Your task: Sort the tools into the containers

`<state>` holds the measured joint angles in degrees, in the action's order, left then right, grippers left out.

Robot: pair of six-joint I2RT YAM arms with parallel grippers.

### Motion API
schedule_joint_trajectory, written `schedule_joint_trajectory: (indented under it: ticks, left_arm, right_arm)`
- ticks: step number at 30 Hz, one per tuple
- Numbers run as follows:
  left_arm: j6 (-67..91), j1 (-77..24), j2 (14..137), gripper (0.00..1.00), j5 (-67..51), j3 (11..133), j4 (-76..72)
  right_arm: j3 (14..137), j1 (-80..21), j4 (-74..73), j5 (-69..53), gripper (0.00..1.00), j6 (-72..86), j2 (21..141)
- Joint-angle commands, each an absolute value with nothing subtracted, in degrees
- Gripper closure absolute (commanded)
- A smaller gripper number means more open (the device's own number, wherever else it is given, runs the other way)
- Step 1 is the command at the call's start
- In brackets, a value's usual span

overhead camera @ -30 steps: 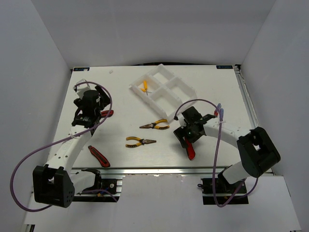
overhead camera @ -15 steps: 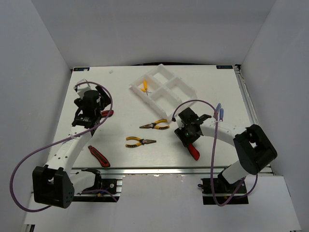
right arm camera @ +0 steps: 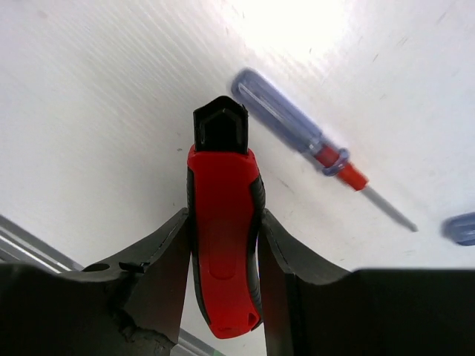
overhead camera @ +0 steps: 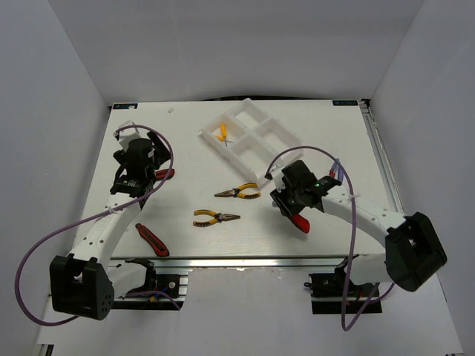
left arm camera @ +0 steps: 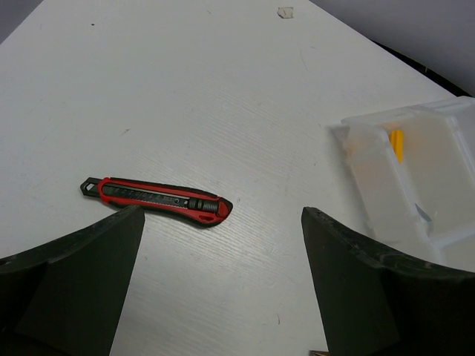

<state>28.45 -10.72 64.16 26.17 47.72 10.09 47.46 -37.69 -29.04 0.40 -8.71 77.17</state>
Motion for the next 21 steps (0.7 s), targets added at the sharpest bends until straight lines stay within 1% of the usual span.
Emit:
schedule_joint_trajectory:
  ticks: [1,2,3,6,8,10,13,16,17,21]
  left_arm:
    - [26.7,-11.0,63.0,0.02,26.5,47.8,8.9]
    - [26.5,-11.0,63.1,0.02,26.4,47.6,8.6]
    - [26.2,-11.0,63.1,0.02,26.4,47.2,8.4]
    - [25.3,-11.0,63.3,0.02,25.8,47.0,8.1]
    - [24.9,-11.0,63.7,0.02,25.5,46.8,7.9]
    - [24.3,-11.0,64.1,0.02,25.6,46.7,7.9]
    - [24.0,-11.0,64.6,0.02,27.4,46.8,8.4]
    - [23.2,-11.0,64.7,0.02,29.5,46.8,9.0]
    - [22.9,-10.9,64.7,0.02,29.7,46.8,9.0]
    - [22.4,-10.9,64.4,0.02,30.8,46.7,9.0]
  right_arm:
    - [52.2,-38.0,-28.4,-2.3,0.90,-14.3,72.2]
    - [54.2,-37.8,-28.3,-2.4,0.99,-15.2,71.5]
    - [55.3,-37.5,-27.3,-2.4,1.00,-15.9,70.7]
    - [59.5,-35.7,-23.5,-4.6,1.00,-20.6,71.0]
    - [62.1,-32.6,-21.2,-9.6,1.00,-23.4,72.8]
    - [68.2,-30.5,-18.5,-16.3,1.00,-23.6,77.9]
    - [75.6,-27.3,-13.3,-22.0,1.00,-20.8,87.2]
    - [80.3,-26.1,-7.5,-24.2,1.00,-17.0,95.7]
    - [81.3,-26.1,-6.5,-24.3,1.00,-15.2,99.5]
    - [87.6,-26.2,-5.4,-25.1,1.00,-11.5,107.2]
